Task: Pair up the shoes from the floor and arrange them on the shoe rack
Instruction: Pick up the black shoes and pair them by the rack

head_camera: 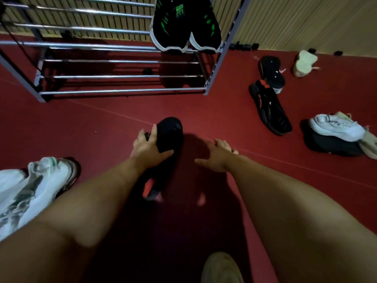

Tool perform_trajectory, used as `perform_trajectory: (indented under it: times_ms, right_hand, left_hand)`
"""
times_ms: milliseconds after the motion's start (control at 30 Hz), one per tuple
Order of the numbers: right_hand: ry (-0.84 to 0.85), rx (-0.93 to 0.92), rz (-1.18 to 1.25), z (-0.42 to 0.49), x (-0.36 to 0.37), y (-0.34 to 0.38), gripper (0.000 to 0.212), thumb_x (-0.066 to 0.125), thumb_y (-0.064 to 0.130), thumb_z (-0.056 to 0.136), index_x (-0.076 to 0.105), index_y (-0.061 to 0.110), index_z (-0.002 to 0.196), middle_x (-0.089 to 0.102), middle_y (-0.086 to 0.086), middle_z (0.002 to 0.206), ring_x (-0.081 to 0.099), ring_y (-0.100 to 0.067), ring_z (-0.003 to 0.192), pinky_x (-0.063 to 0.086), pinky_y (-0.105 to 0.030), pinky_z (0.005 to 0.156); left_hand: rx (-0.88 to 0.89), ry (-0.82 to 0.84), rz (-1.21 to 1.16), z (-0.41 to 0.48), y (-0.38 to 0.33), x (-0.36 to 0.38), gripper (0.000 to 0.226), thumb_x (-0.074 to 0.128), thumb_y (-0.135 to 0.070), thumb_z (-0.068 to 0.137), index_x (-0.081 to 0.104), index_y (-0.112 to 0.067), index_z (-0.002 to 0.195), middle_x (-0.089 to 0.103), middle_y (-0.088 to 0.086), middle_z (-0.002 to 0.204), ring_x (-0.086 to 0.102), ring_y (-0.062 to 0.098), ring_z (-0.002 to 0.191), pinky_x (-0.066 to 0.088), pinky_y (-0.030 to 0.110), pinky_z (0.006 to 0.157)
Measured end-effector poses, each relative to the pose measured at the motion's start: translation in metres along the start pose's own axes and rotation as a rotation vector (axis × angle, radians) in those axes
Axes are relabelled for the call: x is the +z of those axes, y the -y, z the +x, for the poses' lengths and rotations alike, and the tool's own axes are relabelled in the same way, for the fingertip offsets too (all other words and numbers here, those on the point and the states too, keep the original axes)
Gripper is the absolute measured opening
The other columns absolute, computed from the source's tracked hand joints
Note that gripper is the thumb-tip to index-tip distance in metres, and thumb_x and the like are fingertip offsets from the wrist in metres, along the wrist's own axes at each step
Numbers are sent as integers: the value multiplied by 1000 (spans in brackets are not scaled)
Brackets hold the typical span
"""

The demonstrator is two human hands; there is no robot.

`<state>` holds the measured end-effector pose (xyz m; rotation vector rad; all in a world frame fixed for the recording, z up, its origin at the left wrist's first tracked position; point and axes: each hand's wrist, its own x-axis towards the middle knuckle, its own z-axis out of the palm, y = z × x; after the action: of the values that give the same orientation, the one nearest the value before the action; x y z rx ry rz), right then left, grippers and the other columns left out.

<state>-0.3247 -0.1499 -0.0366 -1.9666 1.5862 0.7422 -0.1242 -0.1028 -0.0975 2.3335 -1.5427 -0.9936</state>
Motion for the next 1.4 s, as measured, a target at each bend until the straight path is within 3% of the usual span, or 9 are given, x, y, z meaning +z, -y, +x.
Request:
perform_trajectory:
  times_ms: [67, 233, 433, 667, 900, 1100, 1233, 1400]
  right_hand:
    - [24, 32, -18, 0, 3, -10, 85, 46, 62, 89, -3, 31, 151, -9, -6, 159, -10, -28, 146, 2, -51, 117]
    - [8, 41, 21, 5, -3, -14, 86, 46, 62, 88, -3, 29, 151, -10, -5, 159, -11, -28, 146, 4, -51, 117]
    - [-57, 28, 144, 15, -21, -25, 84, 49, 57, 90, -1, 31, 151, -14, -4, 159, -16, -29, 145, 0, -50, 117]
    - [-139, 112, 219, 42, -52, -94, 84, 50, 55, 90, -5, 34, 150, -14, -4, 159, -15, -33, 145, 0, -52, 115]
    - [-196, 303, 191, 100, -61, -186, 92, 54, 56, 88, -11, 35, 149, -15, -6, 159, -13, -35, 145, 4, -52, 116]
    - [-274, 375, 209, 165, -73, -235, 102, 56, 63, 82, -15, 34, 148, -15, -9, 158, -12, -37, 144, 4, -53, 116]
    - [-312, 381, 332, 202, -92, -243, 109, 58, 69, 76, -18, 35, 147, -17, -11, 158, -11, -40, 144, 0, -54, 116]
    - [-340, 443, 260, 224, -93, -257, 104, 51, 73, 77, -15, 35, 148, -2, -19, 157, 10, -42, 142, 10, -51, 113]
  left_hand:
    - [-61, 45, -54, 6, 3, -2, 99, 58, -62, 80, -5, -30, 151, -4, 17, 157, 8, 37, 144, 17, 43, 116]
    - [-114, 131, 93, -4, 22, 2, 98, 48, -67, 83, -15, -31, 149, -11, 11, 159, -8, 32, 146, 5, 44, 119]
    - [27, 153, 352, -3, -8, 9, 92, 39, -69, 86, -20, -34, 147, -20, 7, 157, -19, 33, 144, -6, 49, 116]
    - [80, 216, 408, 45, -100, 32, 94, 41, -71, 84, -12, -29, 150, -14, 8, 158, -14, 37, 144, -2, 52, 115]
    - [146, 366, 470, 106, -181, 90, 104, 43, -77, 78, -19, -32, 148, -27, 8, 155, -22, 37, 142, -9, 54, 114]
    - [46, 393, 504, 131, -196, 138, 129, 54, -85, 59, -33, -36, 140, -45, 7, 145, -38, 40, 133, -17, 61, 107]
    - [37, 396, 546, 131, -194, 138, 130, 50, -88, 57, -36, -34, 139, -46, 10, 144, -35, 44, 133, -13, 63, 107]
    - [42, 428, 561, 133, -194, 139, 129, 48, -88, 59, -40, -34, 135, -51, 11, 139, -37, 45, 131, -12, 64, 106]
